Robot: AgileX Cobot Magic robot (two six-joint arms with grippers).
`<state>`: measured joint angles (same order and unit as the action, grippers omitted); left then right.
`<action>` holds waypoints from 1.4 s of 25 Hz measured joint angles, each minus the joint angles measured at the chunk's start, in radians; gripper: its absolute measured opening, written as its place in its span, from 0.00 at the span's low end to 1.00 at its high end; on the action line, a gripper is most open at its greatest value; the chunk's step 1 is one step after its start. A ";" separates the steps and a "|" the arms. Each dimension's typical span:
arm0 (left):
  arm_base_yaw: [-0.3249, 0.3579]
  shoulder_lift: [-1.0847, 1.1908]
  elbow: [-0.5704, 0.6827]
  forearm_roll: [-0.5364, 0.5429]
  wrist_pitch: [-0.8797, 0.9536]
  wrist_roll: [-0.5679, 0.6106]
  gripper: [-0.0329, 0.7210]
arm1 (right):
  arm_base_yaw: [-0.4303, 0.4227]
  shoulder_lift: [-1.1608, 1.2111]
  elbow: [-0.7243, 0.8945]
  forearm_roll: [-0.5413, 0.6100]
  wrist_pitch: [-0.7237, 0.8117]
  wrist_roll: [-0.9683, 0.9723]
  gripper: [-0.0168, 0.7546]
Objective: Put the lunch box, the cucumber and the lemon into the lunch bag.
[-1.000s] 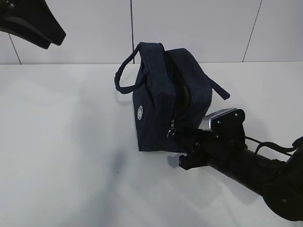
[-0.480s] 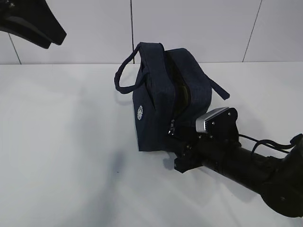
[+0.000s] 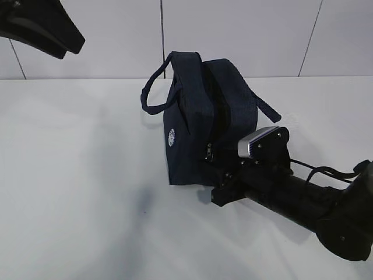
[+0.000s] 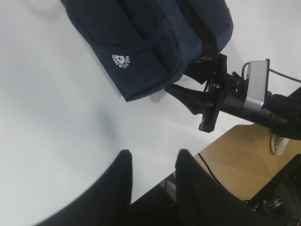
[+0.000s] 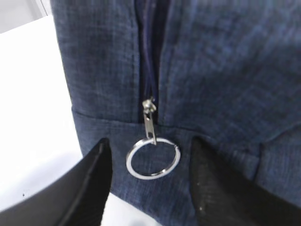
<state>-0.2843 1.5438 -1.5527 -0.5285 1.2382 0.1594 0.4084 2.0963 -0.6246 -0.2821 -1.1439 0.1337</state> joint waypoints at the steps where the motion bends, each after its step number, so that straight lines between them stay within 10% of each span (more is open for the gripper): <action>1: 0.000 0.000 0.000 0.000 0.000 0.000 0.35 | 0.000 0.000 -0.002 -0.003 0.000 0.000 0.55; 35: 0.000 0.000 0.000 -0.006 0.000 0.000 0.35 | 0.000 0.089 -0.106 -0.060 -0.005 0.005 0.55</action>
<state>-0.2843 1.5438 -1.5527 -0.5344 1.2382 0.1594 0.4084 2.1853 -0.7302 -0.3422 -1.1484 0.1390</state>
